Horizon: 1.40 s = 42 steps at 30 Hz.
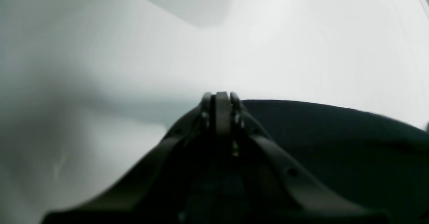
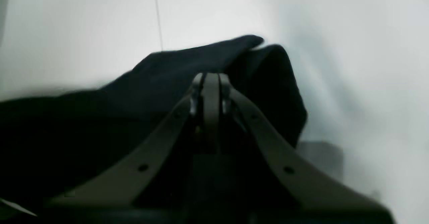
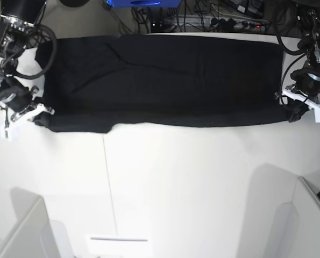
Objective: Fold the T-shirt properly
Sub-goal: 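Lay the hem onto the collar edge with both grippers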
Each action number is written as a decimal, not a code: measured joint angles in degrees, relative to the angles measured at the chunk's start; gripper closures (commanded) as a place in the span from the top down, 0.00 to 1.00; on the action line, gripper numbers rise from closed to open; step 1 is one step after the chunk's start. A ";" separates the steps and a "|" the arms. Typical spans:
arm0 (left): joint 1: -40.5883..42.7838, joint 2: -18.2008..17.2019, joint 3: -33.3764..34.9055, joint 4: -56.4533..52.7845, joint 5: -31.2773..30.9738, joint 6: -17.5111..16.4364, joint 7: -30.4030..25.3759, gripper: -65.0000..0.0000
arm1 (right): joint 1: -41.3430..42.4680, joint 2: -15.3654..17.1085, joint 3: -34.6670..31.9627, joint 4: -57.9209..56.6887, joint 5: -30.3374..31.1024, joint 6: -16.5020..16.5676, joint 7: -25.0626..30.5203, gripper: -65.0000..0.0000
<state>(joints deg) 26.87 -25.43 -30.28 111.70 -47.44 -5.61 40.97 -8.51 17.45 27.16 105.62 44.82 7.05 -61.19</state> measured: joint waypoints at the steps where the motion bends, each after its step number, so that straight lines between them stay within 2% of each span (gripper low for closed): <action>1: 0.35 0.11 0.17 0.22 -0.07 -0.02 0.24 0.00 | -0.13 0.00 0.33 0.04 0.22 0.00 -0.09 0.00; 6: 2.40 0.22 0.09 0.33 -0.22 -0.68 0.22 0.00 | -4.26 -0.17 1.09 2.99 0.24 -0.02 -0.66 0.00; 11: 4.00 0.33 -0.85 0.33 0.11 -4.07 0.48 0.00 | -6.51 -0.26 1.09 4.63 0.90 0.00 -0.37 0.00; 14: 4.31 0.31 -4.31 0.33 0.00 -5.18 0.42 0.00 | -7.69 -0.15 1.46 4.66 4.26 0.04 -0.44 0.00; 17: 5.14 0.02 -6.58 0.33 -0.04 -6.80 0.15 0.00 | -8.22 -0.26 4.72 4.94 8.37 0.02 -1.07 0.00; 20: 5.40 0.37 -7.89 0.33 -0.02 -7.98 5.66 0.00 | -8.37 0.02 6.34 5.22 9.73 0.02 -4.24 0.00; 22: 5.35 0.46 -8.04 0.33 -0.02 -9.46 6.23 0.00 | -8.79 -0.04 6.49 5.73 10.03 0.02 -4.85 0.00; 24: 5.57 0.46 -8.20 0.35 0.00 -9.44 6.23 0.00 | -9.70 -0.57 6.47 5.90 10.51 -0.02 -4.00 0.00; 27: 6.40 0.50 -8.17 0.48 0.15 -9.46 6.21 0.00 | -11.41 -1.55 6.49 5.77 10.10 0.02 -4.92 0.00; 37: 9.51 0.52 -7.87 0.52 0.24 -9.46 6.67 0.00 | -14.51 -1.46 6.49 5.49 9.60 -0.02 -4.57 0.00; 40: 9.51 0.50 -7.87 0.50 0.24 -9.46 6.62 0.00 | -14.53 -1.79 6.49 5.46 4.13 0.00 -4.44 0.00; 42: 9.92 0.46 -7.87 0.42 0.22 -9.46 6.45 0.00 | -14.36 -3.50 6.58 5.38 1.55 0.00 -4.44 0.00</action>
<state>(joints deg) 36.80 -24.97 -38.15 112.12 -47.22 -15.07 47.42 -22.87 13.96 33.74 111.00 46.37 7.05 -65.63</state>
